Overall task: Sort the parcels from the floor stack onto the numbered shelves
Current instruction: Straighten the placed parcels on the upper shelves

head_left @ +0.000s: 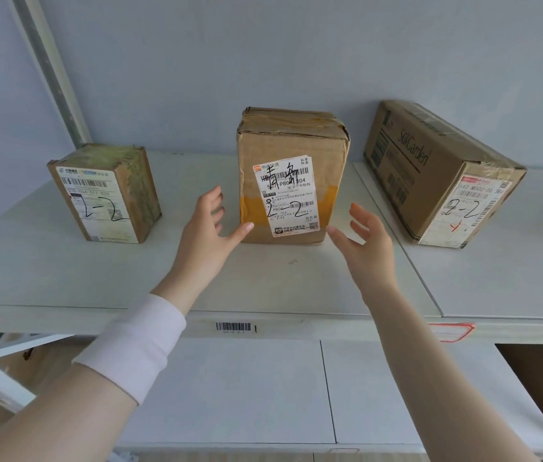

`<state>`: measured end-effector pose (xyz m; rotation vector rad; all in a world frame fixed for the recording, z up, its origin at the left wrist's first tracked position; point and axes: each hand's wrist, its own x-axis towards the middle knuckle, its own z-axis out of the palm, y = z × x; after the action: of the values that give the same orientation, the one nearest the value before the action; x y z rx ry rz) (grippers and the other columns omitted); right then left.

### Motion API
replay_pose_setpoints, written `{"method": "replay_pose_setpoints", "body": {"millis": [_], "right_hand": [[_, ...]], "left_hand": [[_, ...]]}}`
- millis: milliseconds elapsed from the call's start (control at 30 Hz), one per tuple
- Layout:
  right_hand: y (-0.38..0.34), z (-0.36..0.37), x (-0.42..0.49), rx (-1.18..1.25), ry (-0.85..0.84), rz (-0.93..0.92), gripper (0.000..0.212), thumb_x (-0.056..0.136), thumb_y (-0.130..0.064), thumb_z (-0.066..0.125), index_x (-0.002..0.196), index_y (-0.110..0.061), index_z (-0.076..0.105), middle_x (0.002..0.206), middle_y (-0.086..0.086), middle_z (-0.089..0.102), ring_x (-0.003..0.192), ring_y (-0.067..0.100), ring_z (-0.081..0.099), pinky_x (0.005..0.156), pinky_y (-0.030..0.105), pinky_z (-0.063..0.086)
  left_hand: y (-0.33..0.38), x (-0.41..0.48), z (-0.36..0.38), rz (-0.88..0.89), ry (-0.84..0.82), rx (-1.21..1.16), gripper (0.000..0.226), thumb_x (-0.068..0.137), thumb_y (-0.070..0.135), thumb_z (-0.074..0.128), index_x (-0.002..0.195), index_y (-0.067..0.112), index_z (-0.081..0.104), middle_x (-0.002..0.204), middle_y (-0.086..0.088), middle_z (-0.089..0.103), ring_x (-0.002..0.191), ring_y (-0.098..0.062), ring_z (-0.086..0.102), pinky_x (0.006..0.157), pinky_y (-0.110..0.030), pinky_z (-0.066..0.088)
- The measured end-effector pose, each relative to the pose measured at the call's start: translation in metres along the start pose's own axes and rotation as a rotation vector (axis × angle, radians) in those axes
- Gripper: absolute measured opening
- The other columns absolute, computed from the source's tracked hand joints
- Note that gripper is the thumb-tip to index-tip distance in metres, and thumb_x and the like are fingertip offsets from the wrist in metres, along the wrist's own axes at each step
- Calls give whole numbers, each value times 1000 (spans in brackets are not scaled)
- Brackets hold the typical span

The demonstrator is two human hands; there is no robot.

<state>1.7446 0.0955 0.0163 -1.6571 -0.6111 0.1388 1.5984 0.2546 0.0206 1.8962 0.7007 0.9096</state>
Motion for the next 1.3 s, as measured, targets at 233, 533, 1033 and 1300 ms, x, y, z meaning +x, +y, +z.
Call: {"method": "replay_pose_setpoints", "body": {"millis": [233, 533, 1033, 1300], "right_hand": [[-25, 15, -50, -5, 114, -25, 59, 81, -23, 71, 134, -16, 46, 136, -5, 49, 125, 11, 46, 100, 30, 44], [-68, 105, -117, -15, 74, -96, 58, 81, -20, 72, 133, -19, 46, 135, -5, 49, 123, 9, 46, 95, 23, 42], [-63, 215, -76, -24, -160, -66, 65, 78, -21, 74, 136, -16, 43, 137, -1, 49, 126, 13, 45, 94, 25, 43], [-44, 265, -37, 21, -333, 8, 80, 78, -10, 74, 145, -14, 32, 146, 3, 41, 134, 19, 40, 97, 28, 44]], "left_hand": [[2, -27, -52, 106, -21, -56, 72, 82, 14, 70, 142, 11, 31, 148, -5, 37, 133, -14, 42, 107, -27, 37], [-16, -45, -168, 161, 27, -112, 63, 82, 11, 69, 137, 10, 39, 141, -5, 46, 126, -14, 49, 107, -32, 41], [-88, 15, -213, -73, 57, -1, 83, 80, 19, 72, 147, 12, 23, 151, -9, 32, 134, -22, 41, 111, -39, 35], [-119, 53, -201, -155, -73, 111, 84, 78, 29, 74, 147, 14, 27, 146, -3, 43, 132, -18, 45, 109, -40, 38]]}}
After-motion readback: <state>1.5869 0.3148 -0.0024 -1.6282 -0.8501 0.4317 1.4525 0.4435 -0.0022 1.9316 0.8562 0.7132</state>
